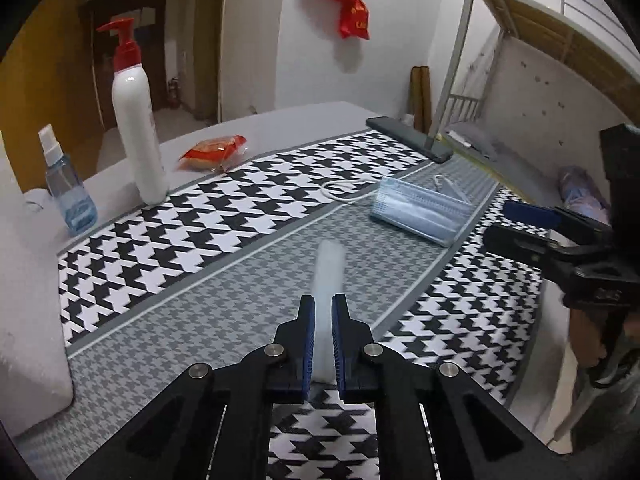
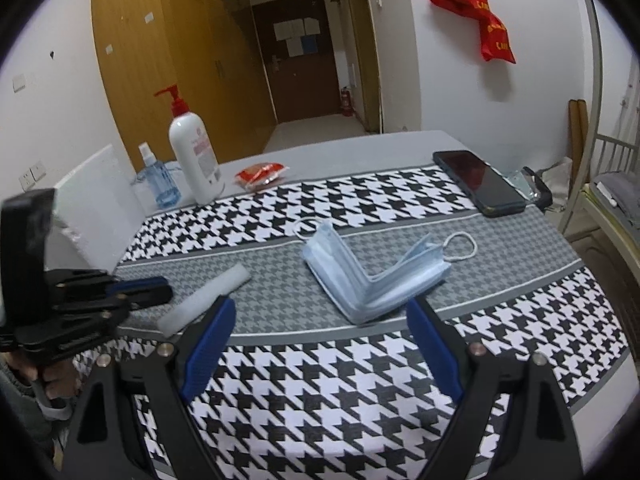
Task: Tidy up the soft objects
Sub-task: 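Move the left tool to the white foam stick while the right tool approaches the blue mask, then close the left tool on the white foam stick while the right tool grasps the blue mask, then lift the blue mask with the right tool and carry it over the foam box, then lower the blue mask into the foam box and open the right tool, then lower the white foam stick into the foam box and open the left tool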
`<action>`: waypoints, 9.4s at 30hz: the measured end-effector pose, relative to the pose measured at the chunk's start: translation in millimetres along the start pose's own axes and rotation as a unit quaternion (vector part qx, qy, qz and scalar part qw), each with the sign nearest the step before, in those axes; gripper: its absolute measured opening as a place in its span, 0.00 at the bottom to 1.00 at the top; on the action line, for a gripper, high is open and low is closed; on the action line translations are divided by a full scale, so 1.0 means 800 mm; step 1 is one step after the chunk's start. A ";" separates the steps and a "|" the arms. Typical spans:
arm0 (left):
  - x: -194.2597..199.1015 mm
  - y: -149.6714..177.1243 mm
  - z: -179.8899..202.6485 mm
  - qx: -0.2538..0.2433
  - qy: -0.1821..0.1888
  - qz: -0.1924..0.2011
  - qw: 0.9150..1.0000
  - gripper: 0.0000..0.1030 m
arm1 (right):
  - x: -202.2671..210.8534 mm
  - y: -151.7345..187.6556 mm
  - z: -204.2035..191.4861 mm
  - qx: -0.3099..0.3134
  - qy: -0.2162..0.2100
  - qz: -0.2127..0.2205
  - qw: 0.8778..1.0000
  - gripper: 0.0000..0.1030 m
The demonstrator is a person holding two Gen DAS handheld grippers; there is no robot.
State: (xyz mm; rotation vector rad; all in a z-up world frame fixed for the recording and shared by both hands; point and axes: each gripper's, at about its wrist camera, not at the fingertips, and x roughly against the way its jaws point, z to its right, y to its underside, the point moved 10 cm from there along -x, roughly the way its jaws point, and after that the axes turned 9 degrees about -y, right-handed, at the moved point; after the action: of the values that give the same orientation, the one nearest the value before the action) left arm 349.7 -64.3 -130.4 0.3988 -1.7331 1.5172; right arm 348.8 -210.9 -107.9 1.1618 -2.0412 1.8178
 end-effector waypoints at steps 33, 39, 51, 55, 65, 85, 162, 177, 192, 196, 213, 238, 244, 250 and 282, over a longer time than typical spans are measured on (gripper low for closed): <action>-0.044 0.018 -0.004 -0.048 -0.058 -0.035 0.997 0.18 | -0.021 0.005 0.016 -0.002 0.020 -0.031 0.999 0.87; -0.039 0.017 -0.018 -0.010 -0.046 -0.030 0.998 0.17 | -0.030 0.002 0.022 -0.016 0.020 -0.038 0.999 0.87; -0.030 0.019 -0.019 -0.001 -0.041 -0.011 0.999 0.17 | -0.063 0.006 0.041 -0.013 0.063 -0.069 0.996 0.86; -0.029 0.020 -0.022 0.005 -0.043 -0.011 0.999 0.17 | -0.072 0.007 0.048 -0.009 0.071 -0.080 0.994 0.81; -0.029 0.019 -0.023 0.009 -0.043 -0.010 0.999 0.17 | -0.075 0.011 0.054 -0.028 0.069 -0.087 0.993 0.44; 0.010 0.000 -0.015 0.016 -0.045 0.031 0.998 0.17 | -0.015 0.001 -0.004 -0.014 0.021 -0.019 1.000 0.16; 0.299 0.033 -0.170 0.119 -0.261 0.204 0.936 0.17 | 0.050 -0.066 -0.309 0.175 -0.159 0.075 0.969 0.16; 0.319 0.054 -0.223 0.143 -0.284 0.206 0.925 0.17 | 0.009 -0.082 -0.381 0.204 -0.196 0.036 0.958 0.16; 0.321 0.054 -0.272 0.160 -0.300 0.202 0.918 0.17 | -0.050 -0.115 -0.430 0.226 -0.209 -0.009 0.952 0.16; 0.324 0.059 -0.277 0.166 -0.302 0.203 0.916 0.17 | -0.068 -0.119 -0.448 0.233 -0.220 -0.028 0.947 0.16; 0.334 0.065 -0.303 0.185 -0.321 0.201 0.907 0.17 | -0.138 -0.130 -0.483 0.248 -0.227 -0.069 0.939 0.17; 0.333 0.035 -0.299 0.177 -0.320 0.209 0.907 0.17 | -0.082 -0.128 -0.463 0.249 -0.237 -0.029 0.938 0.71; 0.320 0.016 -0.295 0.174 -0.302 0.204 0.915 0.17 | -0.069 -0.123 -0.453 0.250 -0.235 -0.026 0.939 0.71; 0.299 -0.003 -0.297 0.170 -0.290 0.188 0.923 0.17 | -0.054 -0.115 -0.435 0.243 -0.236 -0.019 0.941 0.71; 0.186 -0.050 -0.338 0.179 -0.275 0.109 0.938 0.23 | -0.048 -0.107 -0.350 0.201 -0.204 -0.004 0.958 0.71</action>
State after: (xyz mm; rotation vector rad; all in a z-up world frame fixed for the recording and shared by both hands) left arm 374.6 217.2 -0.5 0.9157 -1.9623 2.0325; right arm 329.6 62.1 2.4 1.7807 -1.8912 2.2083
